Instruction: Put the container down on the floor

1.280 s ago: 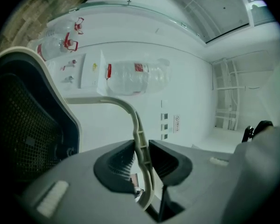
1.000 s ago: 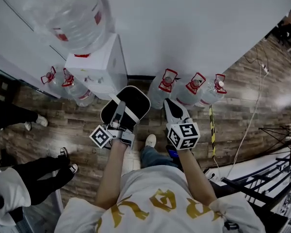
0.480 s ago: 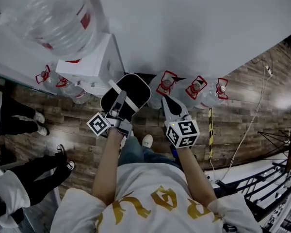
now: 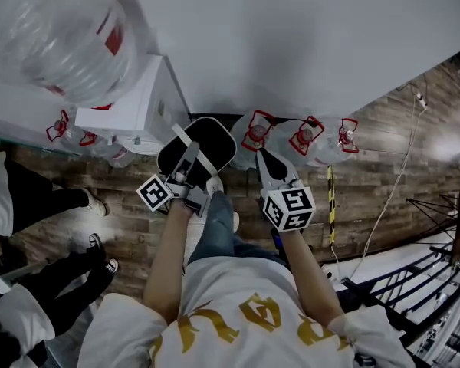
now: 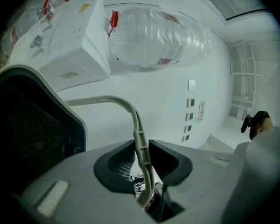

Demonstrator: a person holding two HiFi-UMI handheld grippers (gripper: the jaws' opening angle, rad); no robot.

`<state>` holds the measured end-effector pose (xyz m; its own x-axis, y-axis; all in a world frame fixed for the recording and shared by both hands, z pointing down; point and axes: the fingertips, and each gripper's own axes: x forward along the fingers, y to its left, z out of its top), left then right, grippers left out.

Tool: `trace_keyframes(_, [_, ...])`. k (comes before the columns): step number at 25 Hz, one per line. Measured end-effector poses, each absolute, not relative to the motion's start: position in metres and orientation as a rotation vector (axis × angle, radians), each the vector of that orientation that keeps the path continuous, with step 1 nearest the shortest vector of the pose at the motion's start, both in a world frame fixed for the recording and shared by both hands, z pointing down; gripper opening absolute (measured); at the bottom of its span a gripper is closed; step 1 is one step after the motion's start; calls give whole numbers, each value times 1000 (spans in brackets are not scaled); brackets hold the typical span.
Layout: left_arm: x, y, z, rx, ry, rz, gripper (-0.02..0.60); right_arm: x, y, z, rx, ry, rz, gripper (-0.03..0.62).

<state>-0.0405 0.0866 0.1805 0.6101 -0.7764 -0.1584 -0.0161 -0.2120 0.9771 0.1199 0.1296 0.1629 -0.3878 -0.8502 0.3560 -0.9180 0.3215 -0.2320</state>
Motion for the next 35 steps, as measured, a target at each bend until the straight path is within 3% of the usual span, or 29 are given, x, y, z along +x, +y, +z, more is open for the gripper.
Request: trace_keyframes(35, [-49,10,432,1462,-738,-528,83,87,44,350,1457,-2277,761,23])
